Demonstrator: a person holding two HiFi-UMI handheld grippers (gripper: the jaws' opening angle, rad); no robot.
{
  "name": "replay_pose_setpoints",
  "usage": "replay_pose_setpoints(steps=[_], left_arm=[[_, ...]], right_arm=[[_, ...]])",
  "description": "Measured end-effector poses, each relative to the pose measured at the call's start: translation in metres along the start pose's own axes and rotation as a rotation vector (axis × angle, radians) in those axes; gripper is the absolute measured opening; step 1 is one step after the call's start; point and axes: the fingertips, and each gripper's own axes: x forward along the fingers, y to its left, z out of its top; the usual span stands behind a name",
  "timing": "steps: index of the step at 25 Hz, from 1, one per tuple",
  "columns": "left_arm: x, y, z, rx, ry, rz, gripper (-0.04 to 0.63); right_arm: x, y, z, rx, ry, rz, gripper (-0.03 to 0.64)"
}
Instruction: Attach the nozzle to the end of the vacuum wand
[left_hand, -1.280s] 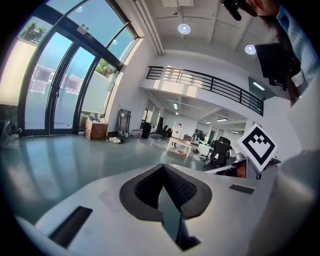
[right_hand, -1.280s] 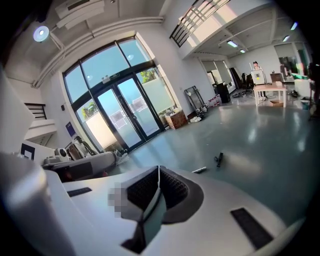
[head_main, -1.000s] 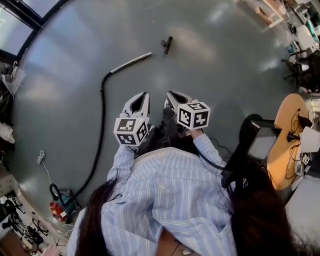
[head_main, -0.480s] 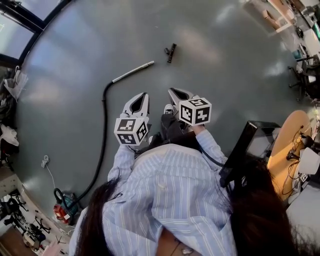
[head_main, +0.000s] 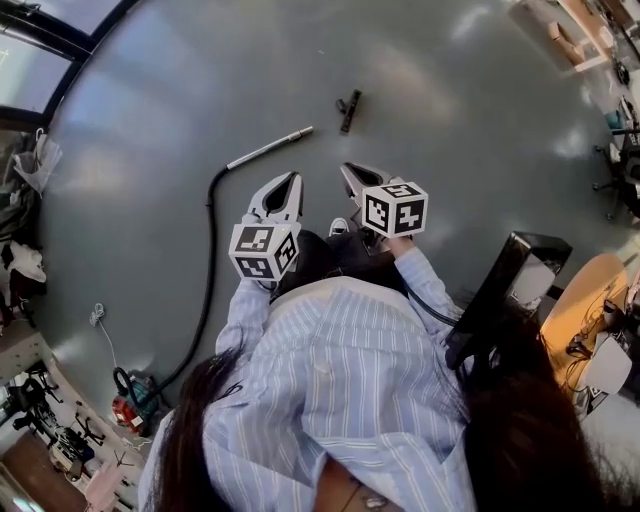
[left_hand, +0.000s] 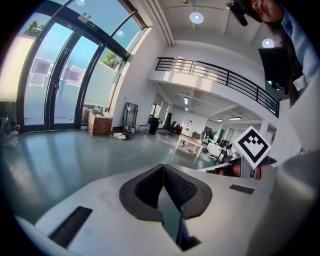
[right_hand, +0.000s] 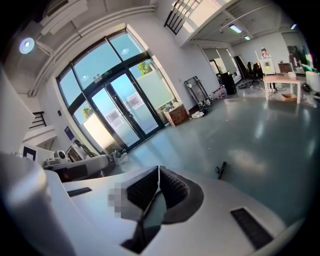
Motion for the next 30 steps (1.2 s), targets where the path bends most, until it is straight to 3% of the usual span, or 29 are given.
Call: replay_pose_setpoints(steps=[7, 12, 19, 23, 26, 30], left_arm=[[0.017, 0.037, 0.004, -0.064, 0.031, 0.017, 0.006], [0.047, 0.072, 0.007, -0.061, 0.070, 0.004, 0.006], [0.109, 0.138, 0.027, -0.052, 0.151, -0.109, 0.008], [0.154, 0.200, 0.030, 0.044, 0.251, -0.187, 0.008], [0.190, 0.238, 0.020, 0.090, 0.337, -0.254, 0.009], [0.236, 0.274, -0.015, 0.071, 0.460, -0.336, 0.033]], right_arm=[[0.030, -0.008, -0.003, 0.060, 0.034, -0.002, 0.014], [0.057, -0.021, 0.007, 0.086, 0.046, -0.034, 0.014], [0.122, -0.048, 0.040, 0.156, 0.026, -0.128, 0.014], [0.184, -0.065, 0.051, 0.203, 0.038, -0.157, 0.015], [0.220, -0.091, 0.055, 0.229, 0.064, -0.212, 0.015], [0.262, -0.136, 0.050, 0.236, 0.090, -0.248, 0.017]])
